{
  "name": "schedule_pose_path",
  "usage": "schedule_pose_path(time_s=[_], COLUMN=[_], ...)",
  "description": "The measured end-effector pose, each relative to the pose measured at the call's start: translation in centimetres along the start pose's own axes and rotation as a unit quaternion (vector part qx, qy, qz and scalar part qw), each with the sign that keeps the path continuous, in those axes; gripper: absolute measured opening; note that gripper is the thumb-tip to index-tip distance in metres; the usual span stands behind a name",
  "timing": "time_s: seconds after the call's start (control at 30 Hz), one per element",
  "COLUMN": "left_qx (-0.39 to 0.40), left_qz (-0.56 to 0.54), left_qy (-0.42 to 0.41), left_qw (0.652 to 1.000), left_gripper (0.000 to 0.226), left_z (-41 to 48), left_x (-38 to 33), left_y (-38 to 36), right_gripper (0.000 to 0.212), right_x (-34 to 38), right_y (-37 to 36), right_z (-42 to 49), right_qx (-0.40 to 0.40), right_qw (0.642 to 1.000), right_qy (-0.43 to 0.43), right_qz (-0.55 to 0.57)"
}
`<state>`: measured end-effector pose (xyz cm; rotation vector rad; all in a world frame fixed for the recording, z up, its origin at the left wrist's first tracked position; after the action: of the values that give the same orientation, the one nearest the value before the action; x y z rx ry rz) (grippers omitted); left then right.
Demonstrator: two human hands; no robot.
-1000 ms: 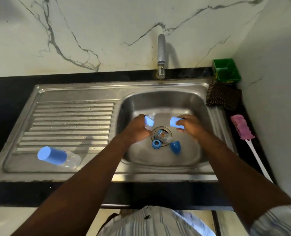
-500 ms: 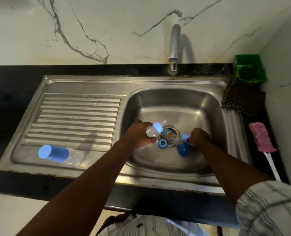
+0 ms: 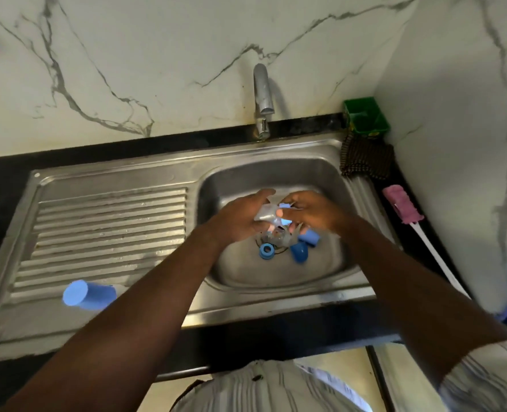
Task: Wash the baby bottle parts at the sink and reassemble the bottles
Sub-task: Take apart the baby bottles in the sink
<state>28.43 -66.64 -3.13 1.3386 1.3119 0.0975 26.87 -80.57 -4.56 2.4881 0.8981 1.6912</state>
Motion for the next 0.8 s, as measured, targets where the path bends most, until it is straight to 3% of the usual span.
schedule_pose_path(time_s=[0.07,0.17,0.27,0.37,0.5,0.6,0.7,0.8], left_qx=[-0.008,-0.055,-0.093,-0.039,0.072,0.16,0.217,0.114], left_qz=[0.013,0.078,0.089,0.06,-0.004,-0.074,-0.276,-0.422], left_qy=[-0.035,-0.053,-0.069,-0.081,-0.04,0.004,0.056,0.087], left_qw=[0.999,0.994,0.989,0.994,0.997,0.984,0.935,0.895], left_gripper=[0.078,0.092,0.071,0.059,0.06,0.061,0.047,0.037], left_z=[-0.3,-1.4,-2.2,-2.4,-2.0,-2.3,-3.2,-3.1], left_x=[-1.2,-2.1,-2.3,-2.5,-1.9,-1.0,0.0,0.7], left_y=[0.3,0.4,0.3,0.5,1.0,0.4,-1.1,-0.8], right_gripper=[0.031,0.033,0.035,0.033,0.016,0.021,0.036,0.043], right_x=[0.5,1.2,1.8,2.6,3.4,4.0,4.5,3.6], right_y=[0.3,0.3,0.0,-0.2,-0.6,-0.9,-1.2,-0.1], right_z=[-1.0,-2.4,-3.0,-3.8,-5.1,-5.9,-6.7,-7.1], right_qx=[-0.031,-0.081,-0.093,-0.11,-0.145,-0.15,-0.129,-0.168], right_qw=[0.998,0.992,0.994,0.993,0.984,0.975,0.974,0.974], right_qy=[-0.004,0.013,0.022,0.037,0.069,0.109,0.139,0.121], right_qz=[0.047,0.098,0.047,0.004,-0.077,-0.121,-0.128,-0.09])
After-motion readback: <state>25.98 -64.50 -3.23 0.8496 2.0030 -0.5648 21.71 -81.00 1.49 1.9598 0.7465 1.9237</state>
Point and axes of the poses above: each hand's wrist, its own z-axis towards the middle knuckle, its own y-axis out of the back of the hand, x = y × z, the point moved 9 cm from there along z, towards the middle knuckle, and after that the axes turned 6 degrees about x, right-handed, at the moved point
